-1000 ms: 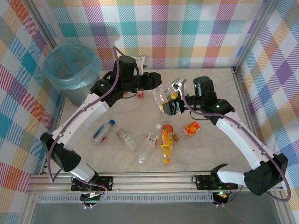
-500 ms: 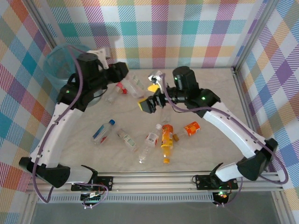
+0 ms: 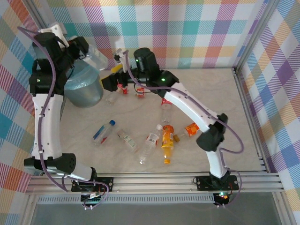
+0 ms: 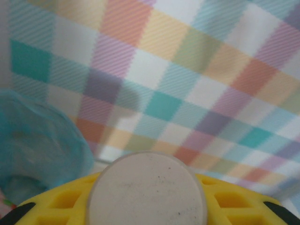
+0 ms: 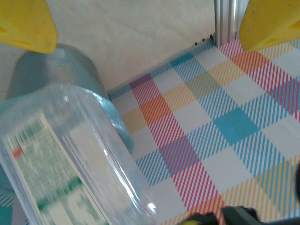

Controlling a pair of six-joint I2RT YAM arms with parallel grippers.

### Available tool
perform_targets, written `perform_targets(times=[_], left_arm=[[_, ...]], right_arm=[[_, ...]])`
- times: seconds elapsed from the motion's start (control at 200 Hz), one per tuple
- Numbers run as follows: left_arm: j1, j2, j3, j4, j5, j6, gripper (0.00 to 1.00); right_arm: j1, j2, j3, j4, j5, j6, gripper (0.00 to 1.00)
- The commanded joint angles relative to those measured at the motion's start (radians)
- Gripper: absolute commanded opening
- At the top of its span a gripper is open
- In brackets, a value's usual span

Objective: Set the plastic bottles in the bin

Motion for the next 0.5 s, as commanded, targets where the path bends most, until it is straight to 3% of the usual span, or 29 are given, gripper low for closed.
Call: perform_targets(times=[0.0,0.195,0.315,0.495], left_arm=[[0.05,0.046,0.067,0.048,-0.117,0.071,0.0],[0.181,0.165,0.165,0.061,-0.197,0.061,0.0],[0.248,0.259,0.216,0.069,-0.166,0.025,0.0],[0.27,0.392,0.244,0.121,-0.097,0.024,0.0]], right_arm=[[0.013,0.108,0.168,-0.009,-0.004,0.119,0.98],[0.044,0.182,0.244,0.008,-0.003,0.159,0.97],[0.059,0.182,0.235,-0.001,0.003,0.149,0.97],[0.071,0.173,0.209,-0.009,0.007,0.141,0.97]])
